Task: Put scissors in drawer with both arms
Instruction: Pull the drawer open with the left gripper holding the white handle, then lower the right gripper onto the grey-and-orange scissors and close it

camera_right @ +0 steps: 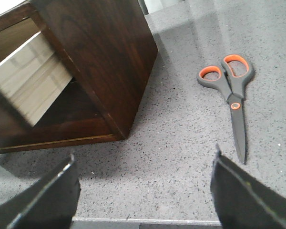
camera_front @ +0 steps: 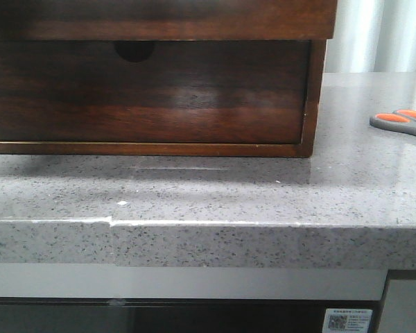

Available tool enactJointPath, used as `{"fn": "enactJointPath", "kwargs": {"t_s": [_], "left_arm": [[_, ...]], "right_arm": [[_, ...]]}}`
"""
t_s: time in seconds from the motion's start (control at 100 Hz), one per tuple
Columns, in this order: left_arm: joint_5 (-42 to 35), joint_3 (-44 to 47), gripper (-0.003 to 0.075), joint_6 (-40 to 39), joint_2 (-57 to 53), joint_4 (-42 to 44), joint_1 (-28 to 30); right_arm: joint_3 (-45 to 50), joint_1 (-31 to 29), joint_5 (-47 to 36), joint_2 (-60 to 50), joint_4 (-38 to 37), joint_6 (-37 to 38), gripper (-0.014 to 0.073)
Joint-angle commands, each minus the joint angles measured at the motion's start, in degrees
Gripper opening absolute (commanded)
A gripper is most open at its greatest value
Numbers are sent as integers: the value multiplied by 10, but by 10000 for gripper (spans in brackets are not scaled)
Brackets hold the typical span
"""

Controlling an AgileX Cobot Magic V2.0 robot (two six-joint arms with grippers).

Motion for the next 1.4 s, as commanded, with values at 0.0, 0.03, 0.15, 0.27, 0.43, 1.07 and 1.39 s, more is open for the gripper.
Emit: {"fn": "enactJointPath", "kwargs": {"t_s": [0.0, 0.03, 0.15, 0.27, 0.43, 1.07, 1.39], "left_arm": [[15, -11, -17, 40, -49, -31, 0], [15, -5, -13, 40, -55, -29, 0], [15, 1, 122, 40, -68, -22, 0], [20, 1, 429, 40, -69, -17, 0], [7, 1, 650, 53, -72, 16, 1], [-66, -1, -19, 81, -309, 434, 1], [-10, -26, -19, 81, -333, 718, 1]], "right_arm": [[-15, -3, -40, 11, -5, -1, 514], [-15, -3, -41, 11, -5, -1, 514], [-15, -3, -45, 11, -5, -1, 514], [-15, -3, -47, 11, -5, -1, 514], [-15, -3, -48, 11, -5, -1, 514], [-166, -3, 82, 129, -78, -1, 513], [-302, -3, 192, 352, -237, 52, 513]]}}
